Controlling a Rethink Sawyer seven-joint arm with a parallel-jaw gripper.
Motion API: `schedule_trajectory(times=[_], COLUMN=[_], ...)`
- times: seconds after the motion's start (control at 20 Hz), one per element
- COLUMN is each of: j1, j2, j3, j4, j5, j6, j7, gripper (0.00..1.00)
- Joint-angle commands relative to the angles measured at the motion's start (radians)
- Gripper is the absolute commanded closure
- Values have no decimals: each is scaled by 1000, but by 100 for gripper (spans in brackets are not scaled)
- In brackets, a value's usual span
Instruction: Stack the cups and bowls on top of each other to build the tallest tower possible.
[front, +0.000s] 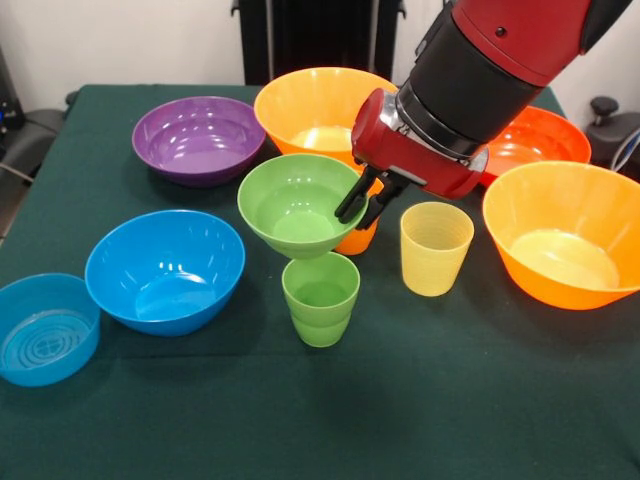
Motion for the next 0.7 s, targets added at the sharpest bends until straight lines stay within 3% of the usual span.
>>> schedule_trajectory(times=[0.05, 0.7], j1=[1, 2], j2=[29, 40], j3=[69, 66], j4=[10, -11], j5=[17, 26], j6=[-54, -56], j7=[182, 185], gripper=[100, 100])
